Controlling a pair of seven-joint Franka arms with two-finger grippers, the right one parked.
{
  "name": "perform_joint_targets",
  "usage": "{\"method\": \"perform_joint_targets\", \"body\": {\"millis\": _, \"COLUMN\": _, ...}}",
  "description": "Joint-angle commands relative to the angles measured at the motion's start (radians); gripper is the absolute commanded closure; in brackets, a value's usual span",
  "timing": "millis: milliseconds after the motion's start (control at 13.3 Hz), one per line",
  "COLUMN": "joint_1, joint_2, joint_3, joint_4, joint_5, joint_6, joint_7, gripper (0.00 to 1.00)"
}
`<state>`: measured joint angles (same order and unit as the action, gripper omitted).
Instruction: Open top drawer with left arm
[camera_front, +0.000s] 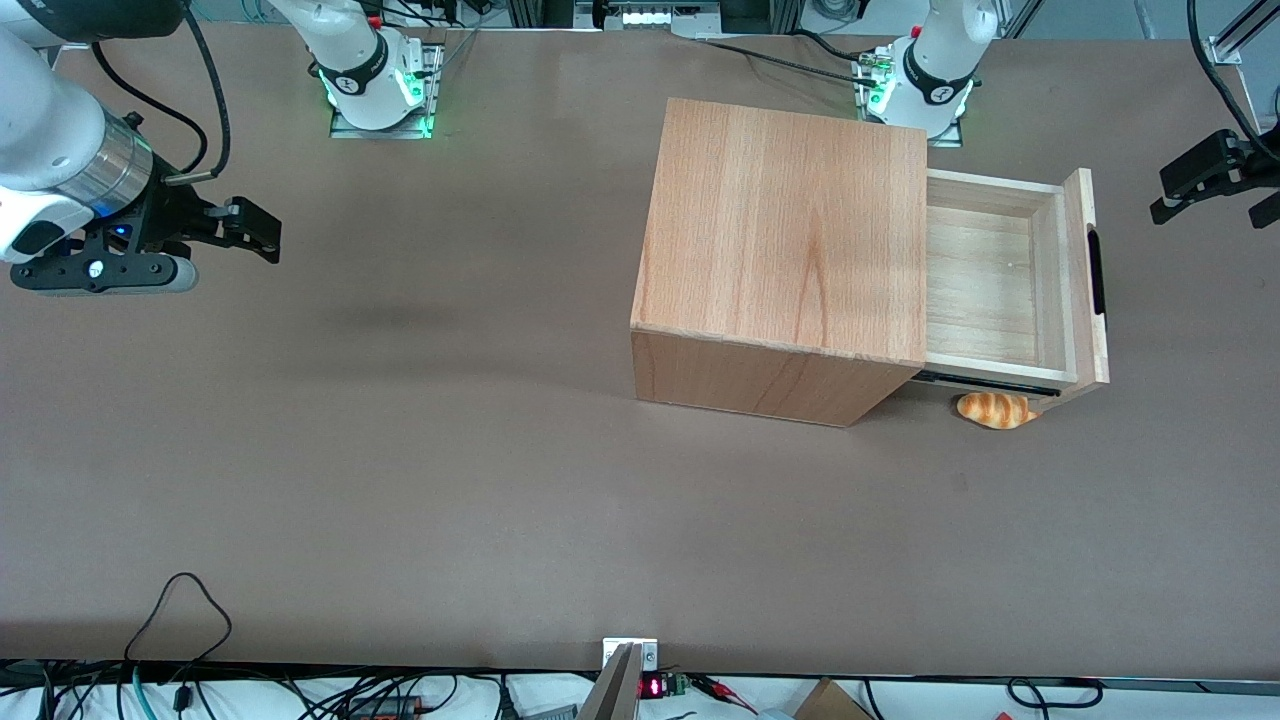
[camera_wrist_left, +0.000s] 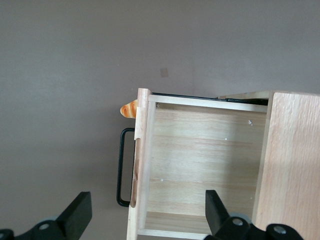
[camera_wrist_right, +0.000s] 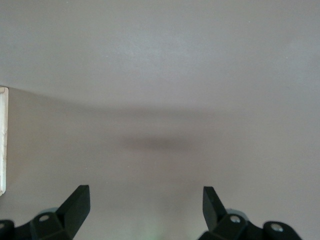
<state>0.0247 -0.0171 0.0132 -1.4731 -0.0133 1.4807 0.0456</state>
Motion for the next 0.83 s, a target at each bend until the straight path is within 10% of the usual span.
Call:
{"method": "perform_joint_targets", "body": {"millis": 0, "joint_1": -0.037, "joint_2": -0.009, "joint_3": 0.008, "joint_4": 0.008, "joint_5": 0.029, "joint_6": -0.016, "joint_7": -0.043, "gripper": 0.0}}
{"method": "perform_joint_targets", "body": {"millis": 753, "joint_1": -0.037, "joint_2": -0.011, "joint_3": 0.002, "joint_4": 0.048, "joint_5": 0.026, "joint_6": -0.036, "joint_7": -0.006, "gripper": 0.0}}
